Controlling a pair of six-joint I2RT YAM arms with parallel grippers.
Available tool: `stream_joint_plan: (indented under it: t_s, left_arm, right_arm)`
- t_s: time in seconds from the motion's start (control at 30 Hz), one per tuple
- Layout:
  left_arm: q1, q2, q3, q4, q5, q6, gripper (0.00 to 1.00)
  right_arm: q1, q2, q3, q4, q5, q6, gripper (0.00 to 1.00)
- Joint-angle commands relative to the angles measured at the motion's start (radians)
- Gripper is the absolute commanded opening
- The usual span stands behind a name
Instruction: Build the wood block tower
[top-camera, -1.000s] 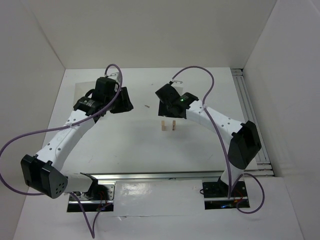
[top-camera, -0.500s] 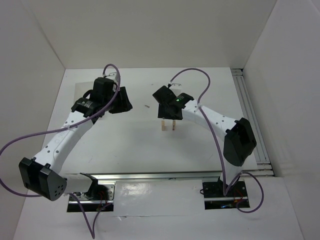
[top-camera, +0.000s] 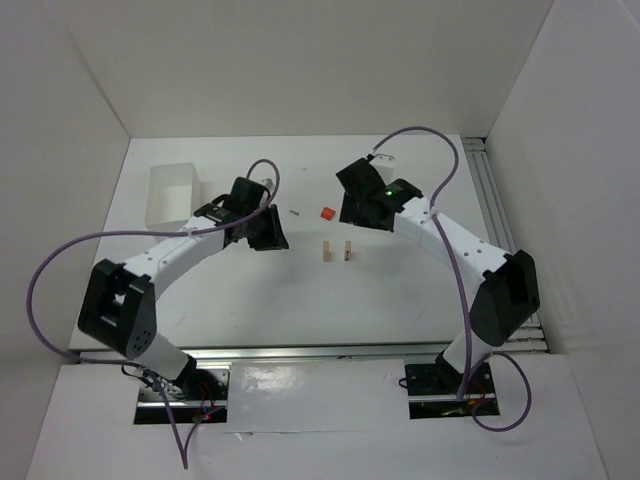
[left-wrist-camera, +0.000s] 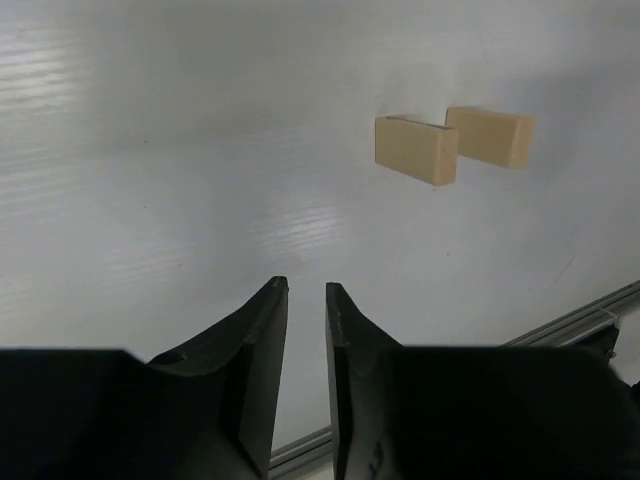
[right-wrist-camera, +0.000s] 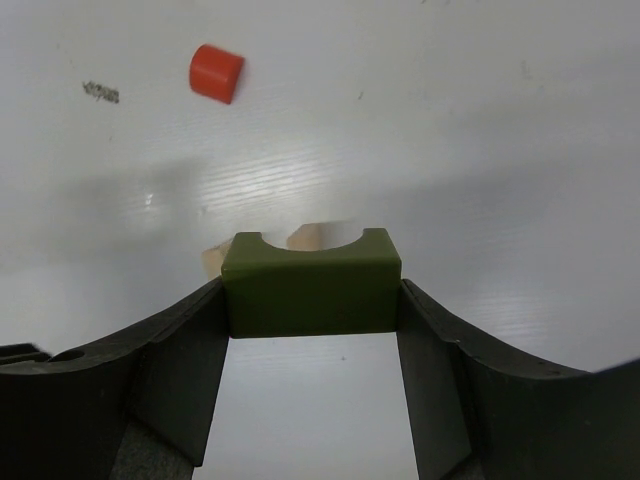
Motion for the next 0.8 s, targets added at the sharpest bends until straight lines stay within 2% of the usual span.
stream_joint_plan:
  t_s: [0.0, 0.13, 0.27, 0.6, 0.77]
  left_arm:
    - [-0.028, 0.078, 0.005, 0.126, 0.050, -0.080, 0.34]
    - [-0.047, 0.239, 0.048, 0.159, 0.050, -0.123, 0.27]
    - [-0.056, 0.316, 0.083, 0.197, 0.050, -0.155, 0.23]
    - [-0.074, 0.466, 0.186, 0.215, 0.063, -0.174, 0.06]
    - [-0.083, 0.500, 0.211, 0.215, 0.077, -0.174, 0.01]
  right_arm:
    - [-0.051, -0.113, -0.034, -0.022, 0.028, -0.024, 0.51]
    - [-0.113, -0.166, -0.069, -0.022, 0.018, -0.034, 0.51]
    - [-0.144, -0.191, -0.082, -0.013, 0.008, -0.054, 0.51]
    - [-0.164, -0.200, -0.103, 0.005, -0.025, -0.064, 0.51]
    - [-0.173, -0.209, -0.103, 0.005, -0.025, -0.073, 0.51]
